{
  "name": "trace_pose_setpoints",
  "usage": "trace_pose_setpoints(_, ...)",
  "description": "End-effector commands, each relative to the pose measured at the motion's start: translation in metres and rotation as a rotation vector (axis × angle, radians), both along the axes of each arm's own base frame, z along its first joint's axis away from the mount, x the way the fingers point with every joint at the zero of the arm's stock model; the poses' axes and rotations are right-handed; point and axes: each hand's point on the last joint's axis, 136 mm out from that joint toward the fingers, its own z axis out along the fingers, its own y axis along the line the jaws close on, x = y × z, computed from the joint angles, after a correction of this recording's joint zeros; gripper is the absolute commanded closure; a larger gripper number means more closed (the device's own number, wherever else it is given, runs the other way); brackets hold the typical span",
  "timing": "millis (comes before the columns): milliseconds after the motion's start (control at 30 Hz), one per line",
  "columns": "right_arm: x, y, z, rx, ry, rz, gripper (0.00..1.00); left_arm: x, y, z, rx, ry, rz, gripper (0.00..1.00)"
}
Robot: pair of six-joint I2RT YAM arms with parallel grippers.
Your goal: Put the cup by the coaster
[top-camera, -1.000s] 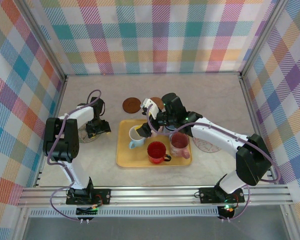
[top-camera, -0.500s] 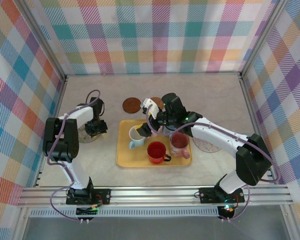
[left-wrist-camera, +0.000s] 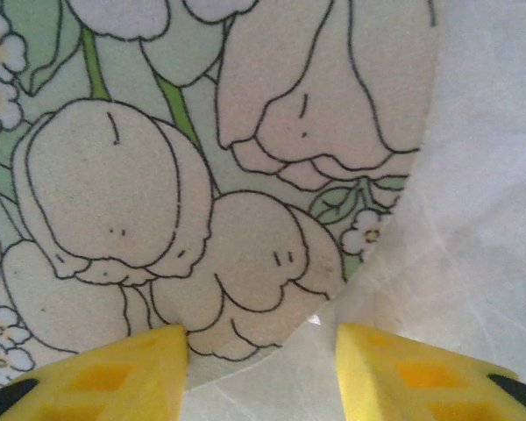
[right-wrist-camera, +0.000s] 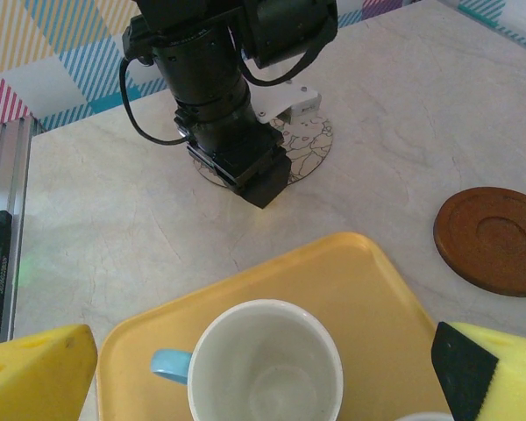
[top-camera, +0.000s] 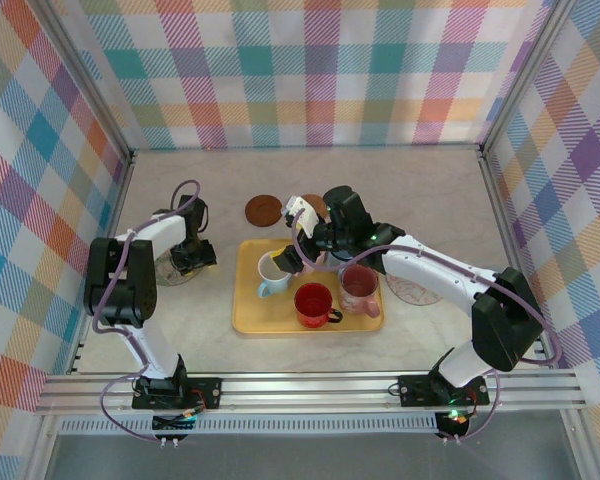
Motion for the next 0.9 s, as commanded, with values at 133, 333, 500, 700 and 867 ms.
trace_pose_setpoints(133, -0.003, 0.004, 0.012, 0.029, -0.018, 0.014, 0.01, 0.017, 0.009, 0.031, 0.038, -0.134, -0.002, 0.41)
trace_pose_setpoints(333, -0.003, 0.004, 0.011, 0.028, -0.018, 0.018, 0.01, 0.017, 0.011, 0.014, 0.054, -0.062, -0.043, 0.35)
trace_pose_setpoints(500, -0.003, 0.003, 0.012, 0.026, -0.026, 0.015, 0.01, 0.019, 0.009, -0.005, 0.042, -0.033, -0.032, 0.36)
trace_pose_setpoints(700, -0.002, 0.001, 0.010, 0.015, -0.026, 0.007, 0.01, 0.020, 0.012, -0.018, 0.059, 0.011, -0.028, 0.48)
trace_pose_setpoints(867, 0.000, 0.001, 0.010, 0.011, -0.029, -0.003, 0.01, 0.022, 0.013, -0.018, 0.067, 0.005, -0.014, 0.63)
